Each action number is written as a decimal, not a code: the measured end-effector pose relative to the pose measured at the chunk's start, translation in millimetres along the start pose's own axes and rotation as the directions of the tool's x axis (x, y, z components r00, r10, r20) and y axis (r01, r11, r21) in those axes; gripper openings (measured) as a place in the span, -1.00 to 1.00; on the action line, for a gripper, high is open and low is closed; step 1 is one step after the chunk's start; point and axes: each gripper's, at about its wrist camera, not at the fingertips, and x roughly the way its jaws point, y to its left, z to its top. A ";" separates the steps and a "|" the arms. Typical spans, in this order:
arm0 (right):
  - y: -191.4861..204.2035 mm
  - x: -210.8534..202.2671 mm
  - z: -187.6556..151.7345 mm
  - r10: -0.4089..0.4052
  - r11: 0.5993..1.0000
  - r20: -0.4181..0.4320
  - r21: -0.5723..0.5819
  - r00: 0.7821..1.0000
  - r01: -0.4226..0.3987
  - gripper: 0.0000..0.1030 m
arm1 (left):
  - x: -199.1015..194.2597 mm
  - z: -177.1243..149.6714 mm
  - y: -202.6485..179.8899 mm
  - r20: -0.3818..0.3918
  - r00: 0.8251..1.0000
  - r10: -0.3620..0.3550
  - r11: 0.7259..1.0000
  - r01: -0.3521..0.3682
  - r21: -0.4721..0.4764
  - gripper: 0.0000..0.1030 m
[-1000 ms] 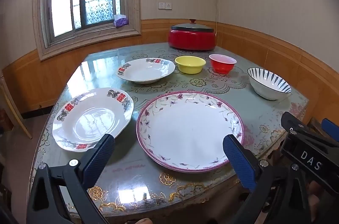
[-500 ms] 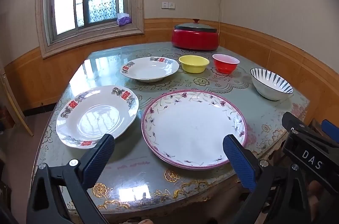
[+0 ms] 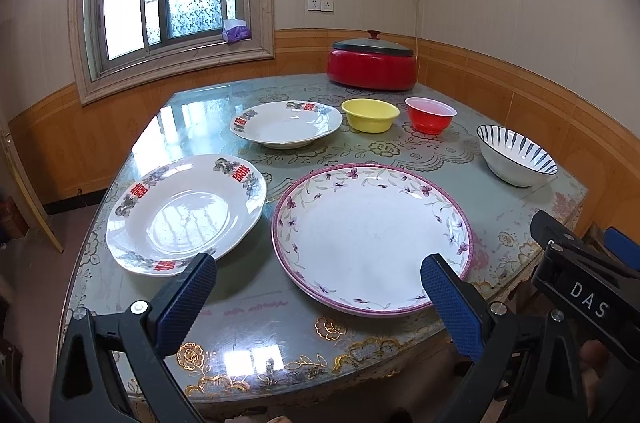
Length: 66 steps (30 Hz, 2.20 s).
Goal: Organize plates and bowls
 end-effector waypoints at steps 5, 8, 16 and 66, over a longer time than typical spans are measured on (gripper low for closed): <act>3.0 2.4 -0.4 0.006 1.000 -0.002 -0.004 1.000 -0.006 0.97 | 0.9 0.5 -0.2 -0.002 1.000 0.001 1.000 -0.001 0.002 0.99; 3.3 3.5 0.4 0.011 1.000 -0.004 -0.001 1.000 -0.011 0.97 | 0.9 0.4 -0.1 -0.002 1.000 0.001 1.000 -0.001 0.002 0.99; 7.9 6.0 0.7 0.015 1.000 -0.004 -0.011 1.000 -0.015 0.97 | 3.8 1.5 3.1 -0.004 1.000 0.000 1.000 0.000 -0.008 0.99; -44.6 48.5 0.2 0.364 0.928 -0.177 0.148 0.914 -0.341 0.97 | 31.7 -3.3 41.5 -0.187 0.918 -0.350 0.936 0.334 -0.109 0.99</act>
